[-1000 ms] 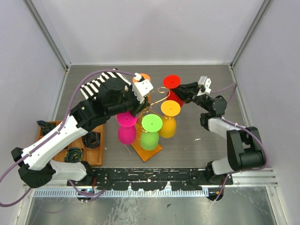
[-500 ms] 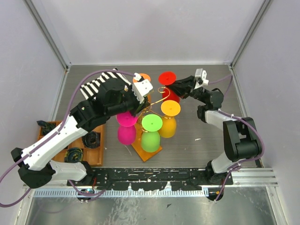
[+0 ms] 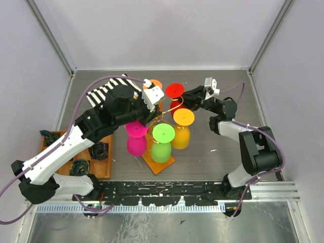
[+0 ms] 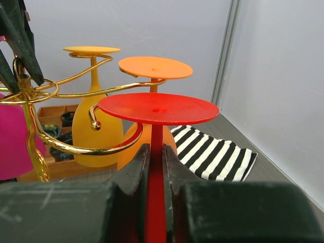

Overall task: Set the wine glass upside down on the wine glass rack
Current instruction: Turn the wine glass upside down at the wine rack.

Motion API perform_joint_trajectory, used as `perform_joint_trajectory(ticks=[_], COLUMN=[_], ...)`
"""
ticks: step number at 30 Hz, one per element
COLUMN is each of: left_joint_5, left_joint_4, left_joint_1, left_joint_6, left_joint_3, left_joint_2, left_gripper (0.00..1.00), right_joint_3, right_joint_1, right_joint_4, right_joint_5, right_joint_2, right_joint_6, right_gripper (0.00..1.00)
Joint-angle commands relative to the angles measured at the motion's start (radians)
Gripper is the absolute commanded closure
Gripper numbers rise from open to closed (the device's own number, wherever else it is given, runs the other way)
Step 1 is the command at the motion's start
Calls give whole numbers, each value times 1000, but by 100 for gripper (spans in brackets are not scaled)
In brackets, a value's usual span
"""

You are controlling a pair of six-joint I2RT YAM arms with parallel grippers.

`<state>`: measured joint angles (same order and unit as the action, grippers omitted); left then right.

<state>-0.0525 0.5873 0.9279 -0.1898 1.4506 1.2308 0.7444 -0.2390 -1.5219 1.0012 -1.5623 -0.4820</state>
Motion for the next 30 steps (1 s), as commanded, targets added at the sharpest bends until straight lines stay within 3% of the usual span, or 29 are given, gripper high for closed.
perform_joint_trajectory(ticks=[1,30], left_joint_5=[6,26], left_joint_4=[-15,-21], left_joint_1=[-7,-9], left_joint_6=[-3,-5], left_joint_3=[-20,-29], left_joint_2=[-16,-21], left_gripper=[100,100], right_joint_3=[-21,-98], right_joint_1=[-14,-97], right_joint_4=[-172,-172], right_joint_5=[3,24], right_joint_2=[51,150], right_joint_6=[6,11], right_gripper=[100,99])
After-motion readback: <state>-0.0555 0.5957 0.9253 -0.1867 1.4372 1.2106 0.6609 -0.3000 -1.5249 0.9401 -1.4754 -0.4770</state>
